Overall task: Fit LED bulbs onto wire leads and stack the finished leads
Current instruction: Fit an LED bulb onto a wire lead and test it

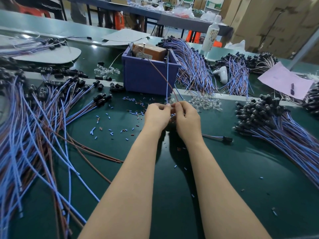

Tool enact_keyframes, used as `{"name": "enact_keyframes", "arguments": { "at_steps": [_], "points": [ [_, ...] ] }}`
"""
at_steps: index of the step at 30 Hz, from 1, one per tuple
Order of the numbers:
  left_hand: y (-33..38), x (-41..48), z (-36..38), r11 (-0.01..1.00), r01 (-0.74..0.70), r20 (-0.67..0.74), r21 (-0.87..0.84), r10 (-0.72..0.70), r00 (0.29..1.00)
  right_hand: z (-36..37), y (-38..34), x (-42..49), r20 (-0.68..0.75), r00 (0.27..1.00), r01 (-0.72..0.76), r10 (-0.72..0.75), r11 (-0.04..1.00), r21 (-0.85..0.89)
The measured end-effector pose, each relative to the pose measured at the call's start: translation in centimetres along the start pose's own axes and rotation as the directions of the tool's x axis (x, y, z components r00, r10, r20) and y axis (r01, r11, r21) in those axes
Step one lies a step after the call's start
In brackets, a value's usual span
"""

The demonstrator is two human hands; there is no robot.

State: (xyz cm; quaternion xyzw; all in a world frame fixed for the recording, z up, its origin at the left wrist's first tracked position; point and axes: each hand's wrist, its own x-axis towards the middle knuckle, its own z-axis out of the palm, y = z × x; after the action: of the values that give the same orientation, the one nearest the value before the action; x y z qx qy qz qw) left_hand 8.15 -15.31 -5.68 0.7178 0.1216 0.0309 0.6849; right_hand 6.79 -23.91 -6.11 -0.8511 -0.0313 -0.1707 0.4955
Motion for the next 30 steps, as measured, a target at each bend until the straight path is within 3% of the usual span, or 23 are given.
{"name": "enact_keyframes", "arguments": {
  "at_steps": [4, 8, 12, 16, 20, 30],
  "points": [
    [0.2, -0.3, 0.0, 0.988, -0.153, -0.060, 0.027, 0.154, 0.986, 0.2, 0.2, 0.2, -0.097, 0.995, -0.014, 0.027, 0.991, 0.133],
    [0.7, -0.6, -0.1, 0.974, -0.188, -0.165, -0.126, 0.166, 0.972, 0.0, 0.5, 0.8, -0.201, 0.970, -0.063, 0.140, 0.935, 0.348],
    [1.4, -1.5, 0.0, 0.936, -0.295, -0.072, -0.191, 0.286, 0.955, -0.2, 0.8, 0.9, -0.195, 0.949, -0.138, 0.248, 0.883, 0.448],
    [1.5, -1.7, 0.2, 0.899, -0.421, -0.176, -0.119, 0.398, 0.900, -0.3, 0.9, 0.9, -0.192, 0.941, -0.184, 0.279, 0.897, 0.402],
    [1.2, -1.2, -0.1, 0.919, -0.380, -0.319, -0.103, 0.331, 0.888, 0.0, 0.7, 0.6, -0.188, 0.956, -0.158, 0.224, 0.937, 0.312],
    [0.6, -0.1, -0.6, 0.962, -0.266, -0.238, -0.054, 0.246, 0.939, 0.3, -0.5, -0.6, -0.058, 0.998, -0.024, 0.024, 1.000, -0.015]
  ]
}}
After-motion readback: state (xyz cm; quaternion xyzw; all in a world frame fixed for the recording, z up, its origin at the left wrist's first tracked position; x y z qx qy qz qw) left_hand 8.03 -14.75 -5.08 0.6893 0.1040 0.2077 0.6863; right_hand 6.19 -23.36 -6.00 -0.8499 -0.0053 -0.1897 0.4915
